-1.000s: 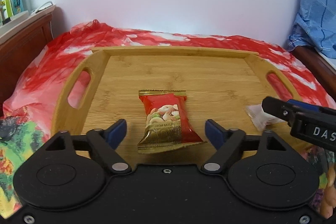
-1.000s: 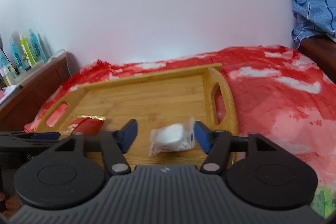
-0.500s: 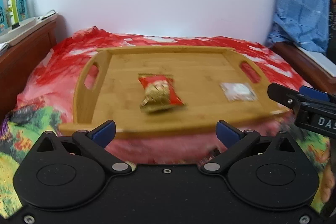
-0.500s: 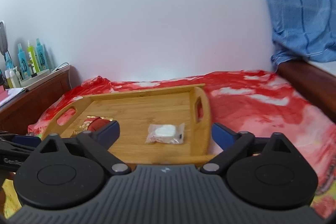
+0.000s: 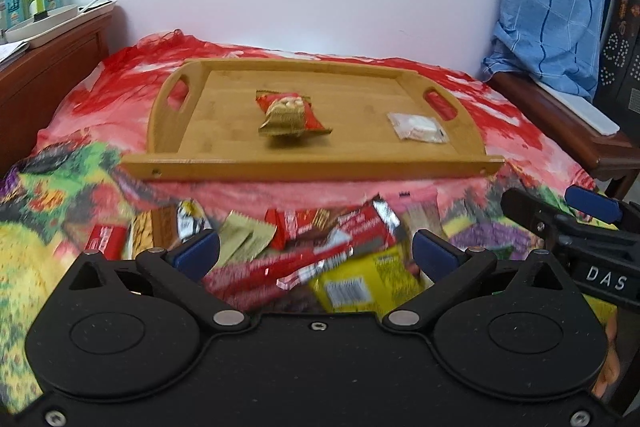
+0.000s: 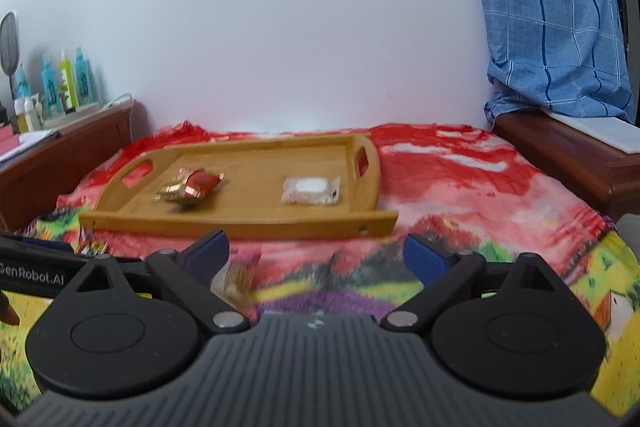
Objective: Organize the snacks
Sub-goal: 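Withdraw both grippers from the tray back toward the snack pile, then grasp the yellow packet with left gripper while right grasps the green packet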
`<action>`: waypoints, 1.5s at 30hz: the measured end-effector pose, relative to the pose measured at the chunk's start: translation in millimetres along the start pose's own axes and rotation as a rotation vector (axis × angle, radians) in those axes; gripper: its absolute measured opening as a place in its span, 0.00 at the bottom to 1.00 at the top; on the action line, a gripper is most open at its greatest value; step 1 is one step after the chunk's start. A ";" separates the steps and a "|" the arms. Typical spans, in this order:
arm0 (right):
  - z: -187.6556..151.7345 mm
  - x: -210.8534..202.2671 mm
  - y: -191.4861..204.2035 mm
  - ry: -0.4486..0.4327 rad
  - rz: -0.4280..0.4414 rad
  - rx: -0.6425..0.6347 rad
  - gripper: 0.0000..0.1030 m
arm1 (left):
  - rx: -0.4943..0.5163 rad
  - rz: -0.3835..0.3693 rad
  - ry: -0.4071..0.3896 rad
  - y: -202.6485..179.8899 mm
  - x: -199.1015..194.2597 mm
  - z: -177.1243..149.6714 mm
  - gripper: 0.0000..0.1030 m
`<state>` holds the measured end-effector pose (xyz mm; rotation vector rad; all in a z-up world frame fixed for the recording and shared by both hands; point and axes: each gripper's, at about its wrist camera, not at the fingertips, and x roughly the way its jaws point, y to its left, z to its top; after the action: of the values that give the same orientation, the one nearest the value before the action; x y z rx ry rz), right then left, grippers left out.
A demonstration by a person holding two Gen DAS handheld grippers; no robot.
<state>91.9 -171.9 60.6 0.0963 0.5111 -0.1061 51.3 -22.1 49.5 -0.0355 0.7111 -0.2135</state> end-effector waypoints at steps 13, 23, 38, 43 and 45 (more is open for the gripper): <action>-22.5 -8.4 17.8 0.098 0.001 -0.053 0.65 | -0.013 -0.032 0.091 -8.0 -3.9 -24.6 0.98; -26.6 1.2 17.4 0.171 -0.006 -0.033 0.58 | -0.020 -0.082 0.119 -17.5 6.7 -24.7 0.67; -28.7 7.0 11.8 0.209 -0.005 0.014 0.53 | -0.109 -0.093 0.152 -18.1 26.7 -22.5 0.61; -28.7 8.9 11.1 0.215 0.000 0.020 0.53 | -0.123 -0.089 0.149 -17.2 27.0 -21.5 0.59; -29.4 9.5 12.2 0.220 0.010 0.017 0.53 | -0.132 -0.092 0.140 -16.5 25.5 -21.4 0.54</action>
<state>87.5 -157.2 31.2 0.1276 0.7298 -0.0909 53.1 -42.6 18.7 -0.1806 0.8630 -0.2586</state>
